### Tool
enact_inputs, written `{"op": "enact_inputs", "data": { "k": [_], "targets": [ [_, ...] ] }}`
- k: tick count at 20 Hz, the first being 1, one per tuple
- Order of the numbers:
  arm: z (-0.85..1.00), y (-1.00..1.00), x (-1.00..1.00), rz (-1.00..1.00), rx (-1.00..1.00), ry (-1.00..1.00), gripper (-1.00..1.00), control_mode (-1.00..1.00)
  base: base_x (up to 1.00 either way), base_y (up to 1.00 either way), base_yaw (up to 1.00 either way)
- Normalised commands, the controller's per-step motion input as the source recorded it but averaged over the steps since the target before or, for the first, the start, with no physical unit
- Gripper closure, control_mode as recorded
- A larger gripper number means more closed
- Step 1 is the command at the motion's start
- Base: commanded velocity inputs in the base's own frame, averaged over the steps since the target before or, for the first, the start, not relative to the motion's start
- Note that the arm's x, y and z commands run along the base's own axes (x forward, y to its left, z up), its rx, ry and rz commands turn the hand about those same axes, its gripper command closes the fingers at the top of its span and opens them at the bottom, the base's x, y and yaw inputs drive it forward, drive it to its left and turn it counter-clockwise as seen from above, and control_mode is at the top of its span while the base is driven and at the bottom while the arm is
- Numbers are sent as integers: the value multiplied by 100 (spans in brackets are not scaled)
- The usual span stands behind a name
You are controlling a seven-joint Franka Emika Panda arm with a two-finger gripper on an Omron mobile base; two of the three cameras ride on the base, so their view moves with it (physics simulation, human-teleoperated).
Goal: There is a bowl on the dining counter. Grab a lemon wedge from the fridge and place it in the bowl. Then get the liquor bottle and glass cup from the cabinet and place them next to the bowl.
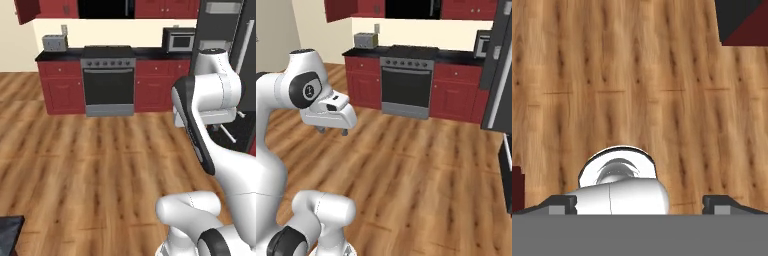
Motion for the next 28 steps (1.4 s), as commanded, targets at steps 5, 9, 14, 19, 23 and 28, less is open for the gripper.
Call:
{"op": "enact_inputs", "data": {
  "k": [5,9,14,19,23,28],
  "targets": [
    [0,0,0,0,0,0,-100,100,100,2,0],
    [0,0,0,0,0,0,-100,100,100,13,0],
    [0,0,0,0,0,0,-100,100,100,26,0],
    [0,0,0,0,0,0,-100,100,100,52,-1],
    [0,0,0,0,0,0,-100,100,100,79,-1],
    [0,0,0,0,0,0,-100,100,100,81,-2]
  ]
}}
